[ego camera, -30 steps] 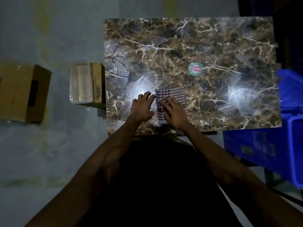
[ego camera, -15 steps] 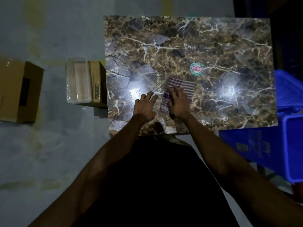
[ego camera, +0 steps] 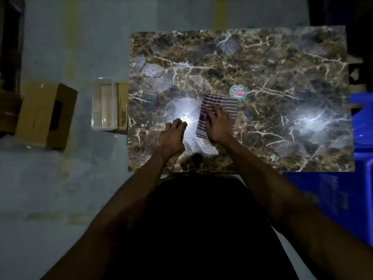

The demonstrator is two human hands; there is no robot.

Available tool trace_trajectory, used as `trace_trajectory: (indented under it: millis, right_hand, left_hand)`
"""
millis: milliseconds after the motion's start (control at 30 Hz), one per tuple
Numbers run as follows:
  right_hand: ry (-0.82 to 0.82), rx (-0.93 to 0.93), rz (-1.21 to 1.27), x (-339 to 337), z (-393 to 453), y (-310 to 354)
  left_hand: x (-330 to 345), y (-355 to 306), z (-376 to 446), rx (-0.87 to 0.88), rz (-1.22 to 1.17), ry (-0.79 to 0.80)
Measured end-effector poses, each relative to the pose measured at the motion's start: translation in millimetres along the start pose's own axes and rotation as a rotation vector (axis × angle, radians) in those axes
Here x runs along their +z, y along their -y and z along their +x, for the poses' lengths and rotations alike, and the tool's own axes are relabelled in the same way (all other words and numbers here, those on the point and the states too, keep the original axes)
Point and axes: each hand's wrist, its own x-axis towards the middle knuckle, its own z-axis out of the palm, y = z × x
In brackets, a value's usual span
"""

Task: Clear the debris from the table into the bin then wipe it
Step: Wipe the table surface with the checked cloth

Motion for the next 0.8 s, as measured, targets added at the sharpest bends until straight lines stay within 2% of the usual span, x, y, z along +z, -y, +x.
trace_trajectory:
  millis: [133, 267, 367, 500, 667, 800]
  right_hand:
    - [0.118, -0.208, -0.005, 19, -20, 13]
    - [0.113, -0.353, -0.026, 15, -58, -34]
    - [0.077, -0.246, -0.024, -7, -41, -62]
    - [0.083, -0.086, -0.022, -26, 14, -39]
    - [0.143, -0.153, -0.028, -12, 40, 19]
    - [0.148, -0.266, -0.021, 10, 3, 15]
  left_hand:
    - [-2, -9, -2, -0.026, 0.006, -0.022]
    - [-10, -16, -2, -0.107, -0.019, 0.005]
    - [-13, -18, 1, -0.147, -0.036, 0.033]
    - [-15, -21, 3, -0.172, -0.007, 0.046]
    - [-24, -14, 9, -0.131, 0.038, 0.057]
    - [-35, 7, 27, -0.072, 0.092, 0.115]
